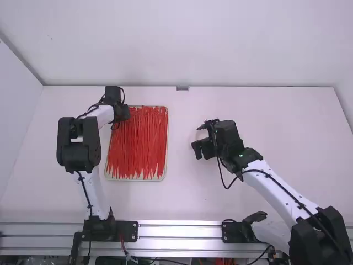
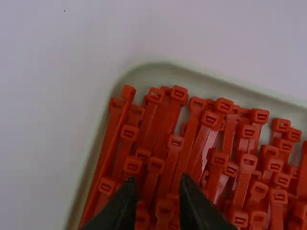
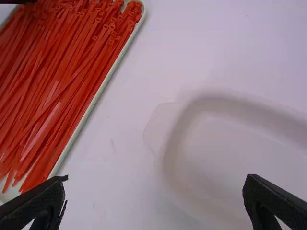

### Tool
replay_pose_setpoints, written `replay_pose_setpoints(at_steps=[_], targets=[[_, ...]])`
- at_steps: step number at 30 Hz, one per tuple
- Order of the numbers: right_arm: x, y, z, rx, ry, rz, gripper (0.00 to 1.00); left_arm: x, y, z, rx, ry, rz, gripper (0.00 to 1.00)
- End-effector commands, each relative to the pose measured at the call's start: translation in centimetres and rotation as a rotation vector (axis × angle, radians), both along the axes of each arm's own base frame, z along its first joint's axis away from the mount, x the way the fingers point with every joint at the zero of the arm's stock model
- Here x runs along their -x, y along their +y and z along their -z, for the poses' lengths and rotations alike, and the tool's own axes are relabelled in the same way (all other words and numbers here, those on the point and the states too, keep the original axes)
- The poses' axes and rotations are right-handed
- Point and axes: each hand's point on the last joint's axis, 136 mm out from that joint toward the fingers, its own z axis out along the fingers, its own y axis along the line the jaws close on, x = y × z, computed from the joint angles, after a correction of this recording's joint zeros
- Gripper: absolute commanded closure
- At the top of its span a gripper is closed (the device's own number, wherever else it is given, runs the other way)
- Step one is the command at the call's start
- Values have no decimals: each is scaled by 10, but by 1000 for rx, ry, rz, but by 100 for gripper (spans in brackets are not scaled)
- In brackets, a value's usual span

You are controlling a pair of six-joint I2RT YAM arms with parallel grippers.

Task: Fasten the cable tie

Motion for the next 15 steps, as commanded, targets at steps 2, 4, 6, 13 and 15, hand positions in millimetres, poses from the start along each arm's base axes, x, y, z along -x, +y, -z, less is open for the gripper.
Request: replay_pose_setpoints(at_steps=[2, 4, 6, 13, 15], targets=[[-3, 1, -9, -9, -20, 0, 2, -2, -2, 4, -2, 8, -2, 81], [-3, 1, -9, -9, -19, 1, 1, -1, -2, 4, -2, 9, -3, 82], [-3, 1, -9, -9, -20, 1, 1, -1, -4, 4, -2, 10, 0, 82], [-2, 1, -8, -8, -17, 2, 1, 0, -5, 5, 1, 16, 3, 79], [-2, 1, -8, -8, -17, 2, 1, 1, -4, 6, 2, 18, 2, 79]])
